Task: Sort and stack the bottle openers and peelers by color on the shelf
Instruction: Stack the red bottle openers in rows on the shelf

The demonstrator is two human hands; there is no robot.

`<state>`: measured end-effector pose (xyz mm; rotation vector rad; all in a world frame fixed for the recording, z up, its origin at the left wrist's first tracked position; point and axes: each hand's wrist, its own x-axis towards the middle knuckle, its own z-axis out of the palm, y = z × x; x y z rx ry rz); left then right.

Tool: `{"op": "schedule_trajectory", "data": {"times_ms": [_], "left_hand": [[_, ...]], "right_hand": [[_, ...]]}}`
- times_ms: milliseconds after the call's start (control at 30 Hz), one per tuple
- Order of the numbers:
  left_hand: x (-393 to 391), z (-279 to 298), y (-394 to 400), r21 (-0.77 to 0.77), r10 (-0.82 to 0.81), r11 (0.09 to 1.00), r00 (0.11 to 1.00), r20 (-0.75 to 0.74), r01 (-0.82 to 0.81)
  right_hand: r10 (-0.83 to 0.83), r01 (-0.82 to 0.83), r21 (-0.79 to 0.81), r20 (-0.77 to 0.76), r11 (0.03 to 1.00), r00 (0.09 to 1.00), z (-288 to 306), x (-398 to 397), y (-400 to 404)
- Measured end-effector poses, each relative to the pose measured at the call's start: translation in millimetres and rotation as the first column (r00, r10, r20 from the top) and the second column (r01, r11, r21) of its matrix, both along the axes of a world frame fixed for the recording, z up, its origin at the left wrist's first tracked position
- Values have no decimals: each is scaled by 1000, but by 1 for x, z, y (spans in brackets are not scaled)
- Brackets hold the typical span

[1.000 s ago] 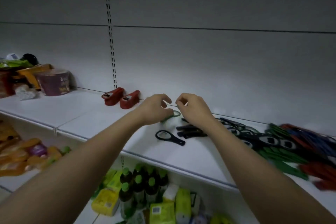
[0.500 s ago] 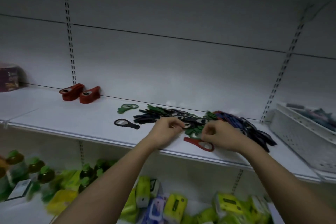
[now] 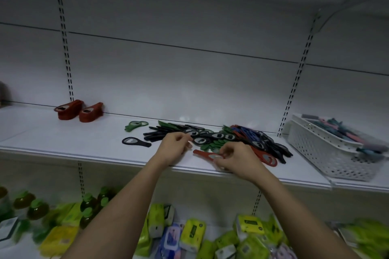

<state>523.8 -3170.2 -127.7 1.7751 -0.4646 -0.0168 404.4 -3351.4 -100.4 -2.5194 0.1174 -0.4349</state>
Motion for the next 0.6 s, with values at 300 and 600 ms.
{"op": "schedule_trajectory", "data": {"times_ms": [300, 600], "left_hand": [[-2, 15, -13, -288, -168, 952, 963, -212, 103], [12, 44, -96, -445, -233, 881, 966, -109, 162]], "right_hand": [[-25, -38, 336, 181, 941, 983, 16, 24, 33], [-66, 15, 234, 213, 972, 975, 27, 37, -62]]}}
